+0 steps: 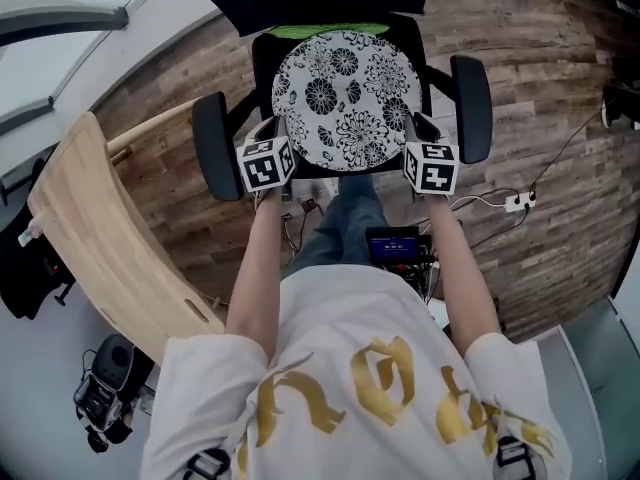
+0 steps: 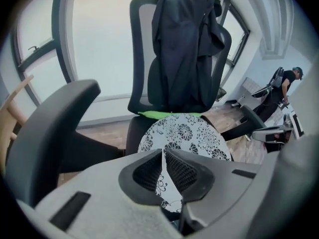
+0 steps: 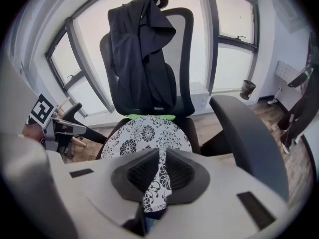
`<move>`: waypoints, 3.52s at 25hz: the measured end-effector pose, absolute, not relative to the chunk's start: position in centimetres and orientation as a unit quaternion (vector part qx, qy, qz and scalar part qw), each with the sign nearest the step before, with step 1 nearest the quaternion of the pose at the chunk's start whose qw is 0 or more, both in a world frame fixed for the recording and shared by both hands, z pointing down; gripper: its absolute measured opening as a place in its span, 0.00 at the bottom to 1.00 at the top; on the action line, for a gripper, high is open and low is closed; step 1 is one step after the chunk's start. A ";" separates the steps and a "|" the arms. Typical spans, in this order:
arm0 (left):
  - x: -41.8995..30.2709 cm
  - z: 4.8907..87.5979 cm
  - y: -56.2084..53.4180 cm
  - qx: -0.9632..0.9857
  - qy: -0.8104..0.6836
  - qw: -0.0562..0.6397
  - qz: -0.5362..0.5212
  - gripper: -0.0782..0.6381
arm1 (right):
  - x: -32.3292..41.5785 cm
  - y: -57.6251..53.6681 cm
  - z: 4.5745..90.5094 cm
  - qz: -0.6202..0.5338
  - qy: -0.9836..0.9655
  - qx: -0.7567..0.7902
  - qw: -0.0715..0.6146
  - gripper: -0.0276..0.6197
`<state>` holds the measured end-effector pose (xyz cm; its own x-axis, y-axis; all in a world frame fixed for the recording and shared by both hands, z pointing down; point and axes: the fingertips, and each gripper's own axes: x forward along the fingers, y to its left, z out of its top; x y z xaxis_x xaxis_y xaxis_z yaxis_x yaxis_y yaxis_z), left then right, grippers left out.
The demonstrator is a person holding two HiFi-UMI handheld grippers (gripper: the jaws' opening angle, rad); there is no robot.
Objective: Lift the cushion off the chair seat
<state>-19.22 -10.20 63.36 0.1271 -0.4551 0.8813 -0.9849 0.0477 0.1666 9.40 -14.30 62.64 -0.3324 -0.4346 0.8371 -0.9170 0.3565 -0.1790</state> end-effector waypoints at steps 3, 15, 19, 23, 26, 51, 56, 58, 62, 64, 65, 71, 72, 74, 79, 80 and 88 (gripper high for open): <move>-19.3 65.9 -9.0 0.600 -0.575 0.452 0.325 0.13 | 9.8 -14.8 65.0 0.345 -0.735 0.450 0.373 0.07; -22.3 72.4 -7.6 0.533 -0.596 0.479 0.362 0.13 | 10.8 -16.5 71.3 0.381 -0.703 0.471 0.372 0.27; -22.9 73.8 -8.3 0.525 -0.600 0.477 0.371 0.21 | 11.3 -17.6 72.9 0.395 -0.695 0.476 0.366 0.36; -23.1 75.3 -7.9 0.510 -0.596 0.494 0.376 0.28 | 11.4 -18.0 74.5 0.411 -0.685 0.471 0.374 0.37; -22.7 76.6 -7.5 0.508 -0.581 0.498 0.395 0.28 | 11.7 -18.6 75.9 0.394 -0.679 0.477 0.394 0.39; -22.2 79.9 -8.2 0.522 -0.521 0.447 0.506 0.16 | 12.6 -21.0 79.8 0.316 -0.676 0.463 0.479 0.08; -22.4 79.0 -8.3 0.520 -0.529 0.455 0.492 0.15 | 12.2 -21.1 79.4 0.314 -0.680 0.449 0.487 0.08; -22.5 78.9 -8.2 0.519 -0.531 0.459 0.488 0.15 | 12.0 -21.1 79.2 0.306 -0.684 0.435 0.499 0.08; -22.6 78.3 -8.8 0.529 -0.537 0.452 0.477 0.14 | 11.9 -21.1 78.6 0.302 -0.683 0.431 0.506 0.08; -22.4 77.9 -9.0 0.533 -0.539 0.452 0.470 0.14 | 12.0 -21.0 78.3 0.296 -0.682 0.428 0.513 0.08; -22.3 77.7 -9.0 0.534 -0.538 0.453 0.469 0.14 | 12.0 -20.9 78.0 0.291 -0.683 0.427 0.516 0.08; -21.9 76.2 -8.9 0.555 -0.523 0.438 0.477 0.14 | 12.0 -20.8 76.2 0.278 -0.688 0.432 0.512 0.08; -21.8 76.0 -8.9 0.557 -0.521 0.436 0.477 0.14 | 11.9 -20.8 75.9 0.277 -0.689 0.433 0.511 0.08; -21.9 75.5 -8.7 0.560 -0.522 0.435 0.475 0.14 | 11.7 -20.8 75.3 0.276 -0.691 0.435 0.507 0.08; -22.2 73.8 -8.0 0.560 -0.536 0.440 0.454 0.14 | 11.7 -20.5 73.3 0.276 -0.696 0.446 0.490 0.07; -22.3 73.4 -7.9 0.561 -0.537 0.440 0.450 0.14 | 11.6 -20.4 72.9 0.276 -0.696 0.448 0.488 0.07; -21.5 70.9 -8.2 0.569 -0.559 0.428 0.425 0.14 | 11.9 -20.1 69.8 0.260 -0.712 0.457 0.466 0.07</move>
